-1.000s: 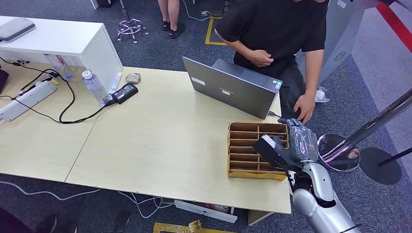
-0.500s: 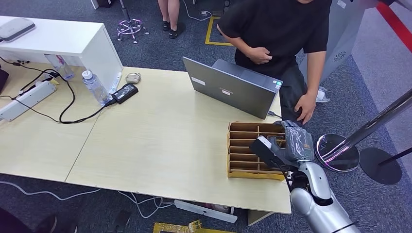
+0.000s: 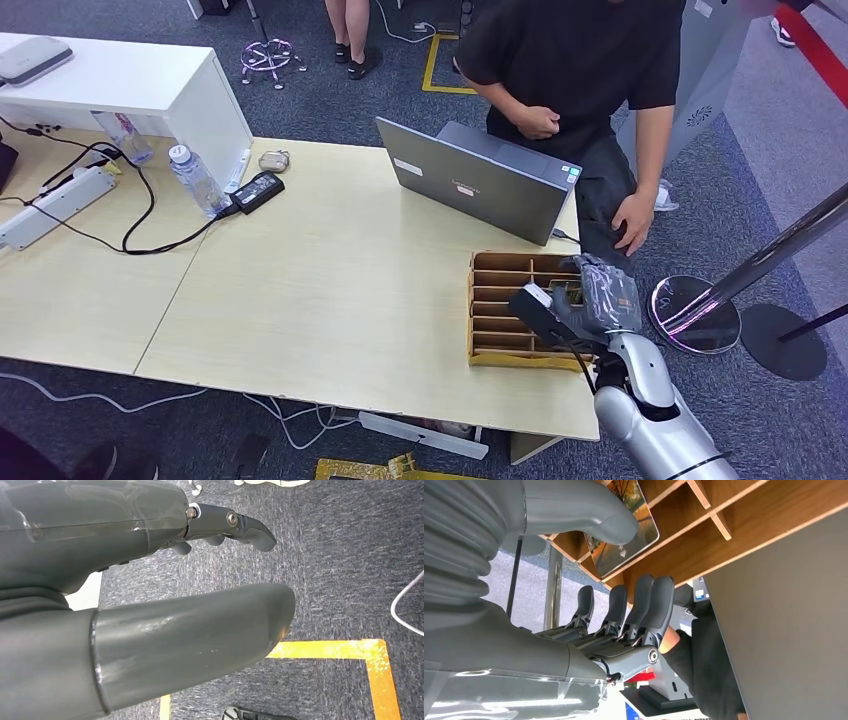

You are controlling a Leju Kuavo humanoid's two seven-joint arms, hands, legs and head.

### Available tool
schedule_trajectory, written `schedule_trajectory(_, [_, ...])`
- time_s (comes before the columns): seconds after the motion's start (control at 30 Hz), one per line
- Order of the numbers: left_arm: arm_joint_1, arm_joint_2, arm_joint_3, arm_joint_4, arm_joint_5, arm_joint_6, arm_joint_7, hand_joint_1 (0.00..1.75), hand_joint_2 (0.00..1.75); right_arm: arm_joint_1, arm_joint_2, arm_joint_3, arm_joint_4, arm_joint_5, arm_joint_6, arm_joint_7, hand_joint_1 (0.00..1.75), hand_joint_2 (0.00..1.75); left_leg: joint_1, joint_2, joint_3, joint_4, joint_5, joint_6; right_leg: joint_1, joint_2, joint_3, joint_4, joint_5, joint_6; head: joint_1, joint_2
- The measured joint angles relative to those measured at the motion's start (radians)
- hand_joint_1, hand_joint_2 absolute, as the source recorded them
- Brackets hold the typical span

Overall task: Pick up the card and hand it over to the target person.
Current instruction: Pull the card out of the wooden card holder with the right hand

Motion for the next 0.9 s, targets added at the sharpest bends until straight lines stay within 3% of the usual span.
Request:
schedule_trajectory(0.17, [0.0, 0.0, 0.001, 0.0, 0.001, 0.0, 0.0, 0.0, 0.0, -0.002, 0.001, 0.004, 0.0, 0.002, 0.005, 0.003, 0.96, 1.75, 0.0, 0.0, 0.0, 0.0, 0.0, 0.0, 0.0, 0.0, 0.0, 0.0, 0.0, 0.0, 0.0, 0.0])
schedule_trajectory(0.33, [0.0, 0.0, 0.001, 0.0, 0.004, 0.001, 0.003, 0.0, 0.0, -0.001, -0.002, 0.005, -0.007, 0.004, 0.01, 0.012, 1.13, 1.75, 0.0, 0.0, 0.0, 0.0, 0.0, 0.0, 0.0, 0.0, 0.0, 0.0, 0.0, 0.0, 0.0, 0.0])
schedule_trajectory(0.67, [0.0, -0.001, 0.004, -0.001, 0.009, 0.004, 0.002, 0.0, 0.0, 0.001, -0.017, 0.001, -0.03, 0.013, 0.017, 0.029, 1.06, 1.75, 0.0, 0.0, 0.0, 0.0, 0.0, 0.0, 0.0, -0.001, 0.0, 0.0, 0.0, 0.0, 0.0, 0.0])
schedule_trajectory(0.9, [0.0, -0.001, 0.001, 0.0, 0.009, 0.004, 0.002, 0.0, 0.0, 0.002, -0.016, 0.006, -0.021, 0.023, 0.031, 0.04, 0.89, 1.75, 0.0, -0.001, 0.0, 0.0, 0.0, 0.0, 0.0, -0.001, 0.0, 0.0, 0.0, 0.0, 0.0, 0.0])
